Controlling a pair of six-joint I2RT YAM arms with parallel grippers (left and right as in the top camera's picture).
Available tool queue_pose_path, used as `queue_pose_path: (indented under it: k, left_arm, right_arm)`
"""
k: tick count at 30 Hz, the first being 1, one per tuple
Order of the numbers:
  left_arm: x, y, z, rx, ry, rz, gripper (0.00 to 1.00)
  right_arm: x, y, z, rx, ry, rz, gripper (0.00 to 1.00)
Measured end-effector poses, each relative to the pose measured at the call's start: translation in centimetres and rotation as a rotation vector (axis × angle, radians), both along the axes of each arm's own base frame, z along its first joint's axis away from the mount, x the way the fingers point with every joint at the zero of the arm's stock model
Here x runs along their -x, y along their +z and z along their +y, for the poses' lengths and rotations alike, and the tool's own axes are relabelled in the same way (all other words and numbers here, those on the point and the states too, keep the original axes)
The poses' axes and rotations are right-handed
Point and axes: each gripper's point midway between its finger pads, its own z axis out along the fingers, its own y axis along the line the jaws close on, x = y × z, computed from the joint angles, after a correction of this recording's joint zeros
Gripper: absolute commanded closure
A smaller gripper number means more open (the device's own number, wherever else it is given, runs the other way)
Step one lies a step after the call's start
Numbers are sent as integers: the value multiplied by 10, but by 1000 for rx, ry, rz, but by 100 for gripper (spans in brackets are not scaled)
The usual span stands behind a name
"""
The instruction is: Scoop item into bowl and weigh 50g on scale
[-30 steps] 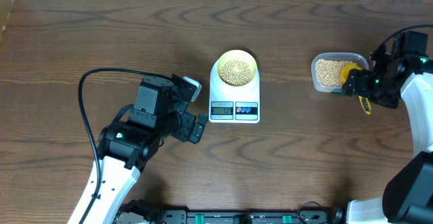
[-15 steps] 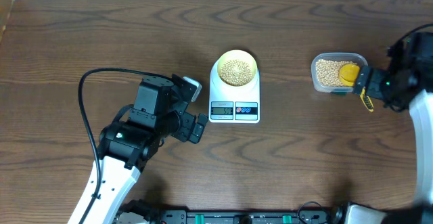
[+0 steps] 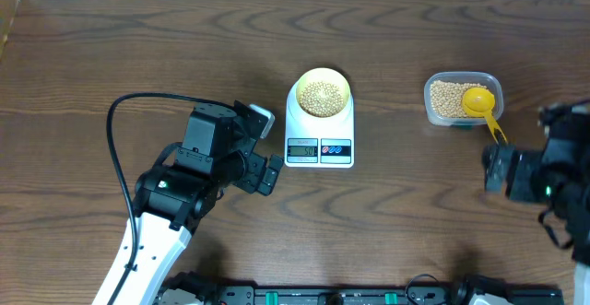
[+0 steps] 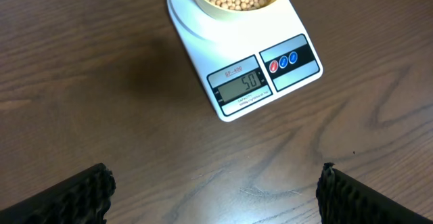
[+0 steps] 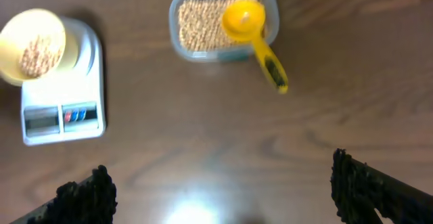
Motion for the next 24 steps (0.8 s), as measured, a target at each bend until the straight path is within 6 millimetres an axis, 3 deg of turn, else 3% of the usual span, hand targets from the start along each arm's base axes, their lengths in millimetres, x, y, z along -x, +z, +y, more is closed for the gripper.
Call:
queue_pose_path:
  k: [6,24]
  left_arm:
    - [0,0,0,0,0,0,2]
    - [0,0,0,0,0,0,2]
  right_arm:
    - [24,3,7,10,16,-4,1]
    - [25,4,7,14,20,-8,1]
